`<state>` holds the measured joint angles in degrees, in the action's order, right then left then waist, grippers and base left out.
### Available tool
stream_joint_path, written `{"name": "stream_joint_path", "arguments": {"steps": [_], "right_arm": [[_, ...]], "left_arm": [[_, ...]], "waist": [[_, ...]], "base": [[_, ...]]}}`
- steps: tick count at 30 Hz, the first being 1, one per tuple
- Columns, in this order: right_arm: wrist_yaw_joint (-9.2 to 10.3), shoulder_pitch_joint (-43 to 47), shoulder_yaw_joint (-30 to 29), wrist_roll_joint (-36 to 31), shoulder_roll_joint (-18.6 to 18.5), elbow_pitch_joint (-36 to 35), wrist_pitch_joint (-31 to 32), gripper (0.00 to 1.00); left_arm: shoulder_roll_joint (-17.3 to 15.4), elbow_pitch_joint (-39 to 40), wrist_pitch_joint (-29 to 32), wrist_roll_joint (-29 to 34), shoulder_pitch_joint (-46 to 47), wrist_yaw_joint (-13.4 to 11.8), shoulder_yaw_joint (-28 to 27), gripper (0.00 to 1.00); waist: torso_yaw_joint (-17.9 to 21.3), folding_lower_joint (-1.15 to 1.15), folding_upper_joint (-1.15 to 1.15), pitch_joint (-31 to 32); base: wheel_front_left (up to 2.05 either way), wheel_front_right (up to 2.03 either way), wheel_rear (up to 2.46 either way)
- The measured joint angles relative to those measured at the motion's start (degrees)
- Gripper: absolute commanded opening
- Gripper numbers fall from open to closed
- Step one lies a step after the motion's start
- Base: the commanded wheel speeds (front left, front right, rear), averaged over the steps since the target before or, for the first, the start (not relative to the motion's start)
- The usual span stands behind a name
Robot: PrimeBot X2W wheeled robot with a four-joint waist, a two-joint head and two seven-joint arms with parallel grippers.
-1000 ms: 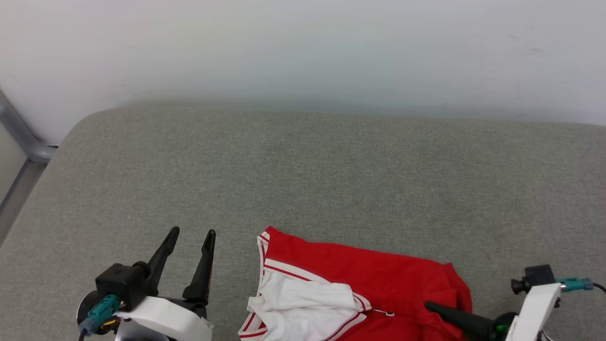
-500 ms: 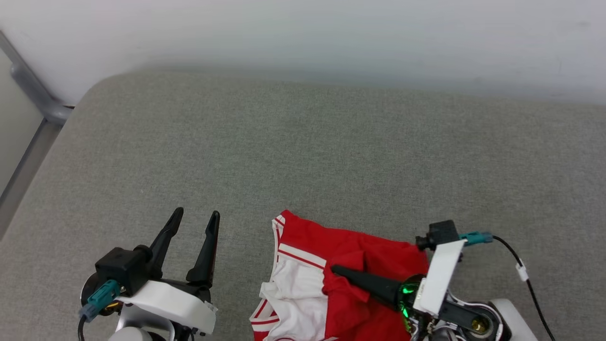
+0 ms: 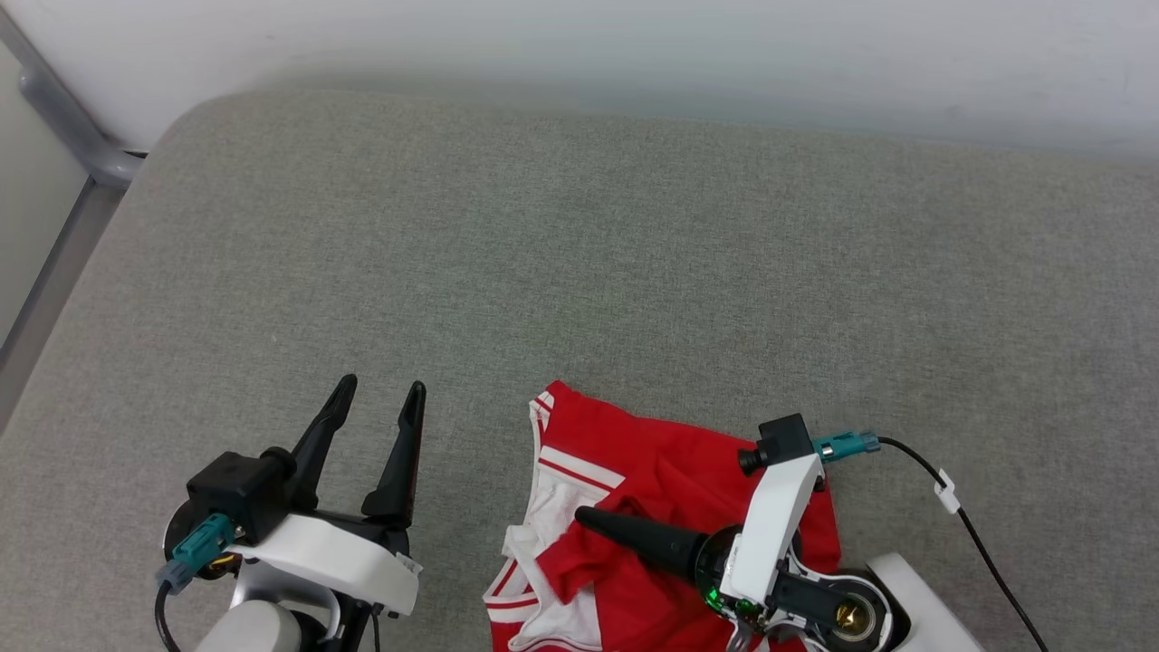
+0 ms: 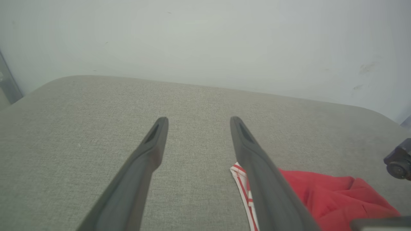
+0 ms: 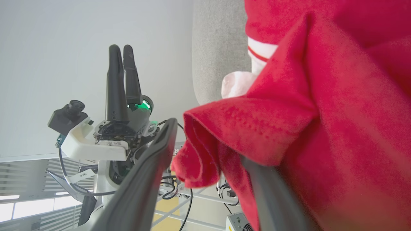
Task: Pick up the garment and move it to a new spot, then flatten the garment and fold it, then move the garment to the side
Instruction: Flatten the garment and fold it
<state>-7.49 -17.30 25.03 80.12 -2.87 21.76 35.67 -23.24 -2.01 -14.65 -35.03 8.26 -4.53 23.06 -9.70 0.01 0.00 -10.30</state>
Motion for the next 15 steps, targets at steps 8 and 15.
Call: {"name": "stream_joint_path", "arguments": {"steps": [8,15], "right_arm": [[0.00,-0.70,2.33,-1.98,-0.25,-4.03,-1.86,1.00],[0.00,-0.91,2.81,-11.56,-4.93,-9.05,-9.16,1.00]], "left_arm": [[0.55,-0.94,-0.16,0.48,0.19,0.51,-0.33,1.00],[0.63,-1.13,-0.18,0.59,-0.68,0.43,-0.48,1.00]], "waist": [[0.60,-0.01,0.00,1.32],[1.24,-0.01,0.00,3.08]], "base": [[0.00,0.00,0.00],[0.00,0.00,0.00]]}}
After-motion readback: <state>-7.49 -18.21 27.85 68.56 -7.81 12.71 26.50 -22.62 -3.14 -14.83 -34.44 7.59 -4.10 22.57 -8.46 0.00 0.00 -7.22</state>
